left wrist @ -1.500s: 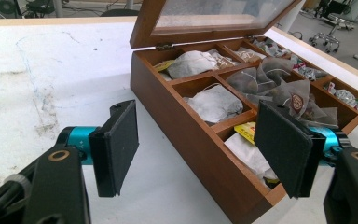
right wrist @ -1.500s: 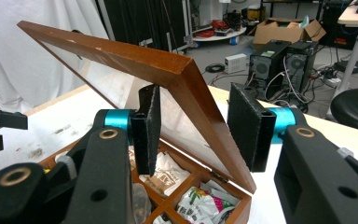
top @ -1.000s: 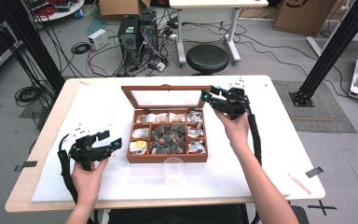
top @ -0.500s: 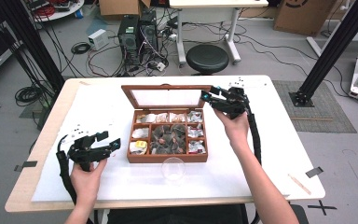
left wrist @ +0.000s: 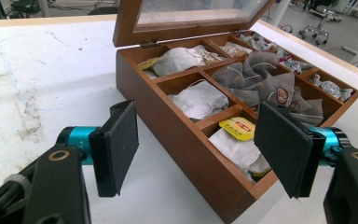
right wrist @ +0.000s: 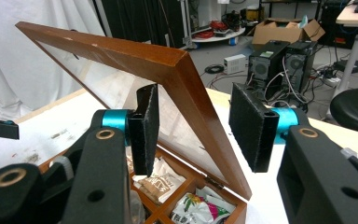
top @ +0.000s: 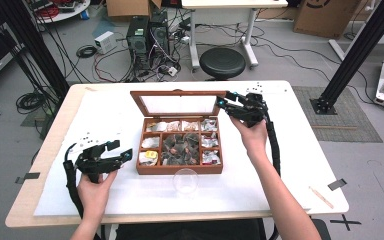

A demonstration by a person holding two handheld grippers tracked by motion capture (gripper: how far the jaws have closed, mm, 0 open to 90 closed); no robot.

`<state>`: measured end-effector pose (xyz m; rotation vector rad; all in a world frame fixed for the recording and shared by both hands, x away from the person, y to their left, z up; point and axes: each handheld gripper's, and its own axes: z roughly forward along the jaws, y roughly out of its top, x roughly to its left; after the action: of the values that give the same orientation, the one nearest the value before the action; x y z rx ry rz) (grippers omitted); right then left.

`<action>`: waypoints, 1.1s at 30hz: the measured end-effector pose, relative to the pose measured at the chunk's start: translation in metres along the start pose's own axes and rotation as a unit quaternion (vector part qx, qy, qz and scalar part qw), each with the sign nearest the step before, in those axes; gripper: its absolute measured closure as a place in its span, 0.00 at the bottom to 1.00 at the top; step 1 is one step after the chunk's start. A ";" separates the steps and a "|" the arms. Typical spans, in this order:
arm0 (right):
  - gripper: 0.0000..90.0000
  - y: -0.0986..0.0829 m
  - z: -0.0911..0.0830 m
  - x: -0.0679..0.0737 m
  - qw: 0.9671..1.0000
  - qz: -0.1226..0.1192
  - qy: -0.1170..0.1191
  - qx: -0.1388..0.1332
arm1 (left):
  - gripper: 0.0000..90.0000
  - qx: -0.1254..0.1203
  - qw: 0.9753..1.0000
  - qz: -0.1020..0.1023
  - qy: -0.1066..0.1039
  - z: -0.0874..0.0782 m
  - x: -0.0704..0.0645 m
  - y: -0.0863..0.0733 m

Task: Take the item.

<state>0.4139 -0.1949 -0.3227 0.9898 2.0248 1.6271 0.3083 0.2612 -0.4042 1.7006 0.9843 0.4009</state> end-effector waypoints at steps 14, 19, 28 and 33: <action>0.60 -0.001 -0.001 0.000 1.000 -0.002 -0.001 0.000 | 0.34 0.015 1.000 0.015 -0.015 0.017 -0.007 0.011; 0.60 -0.001 -0.001 0.000 1.000 -0.003 -0.001 0.000 | 0.34 0.015 1.000 0.013 -0.018 0.021 -0.007 0.011; 0.60 -0.001 -0.001 0.000 1.000 -0.002 0.000 0.000 | 0.35 0.024 0.999 0.010 -0.025 0.028 -0.007 0.013; 0.60 -0.001 0.000 0.001 1.000 -0.002 0.000 0.001 | 0.36 0.042 0.998 0.020 -0.038 0.039 -0.012 0.017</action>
<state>0.4129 -0.1947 -0.3233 0.9866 2.0282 1.6225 0.3347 0.2263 -0.4001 1.8002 0.9239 0.3224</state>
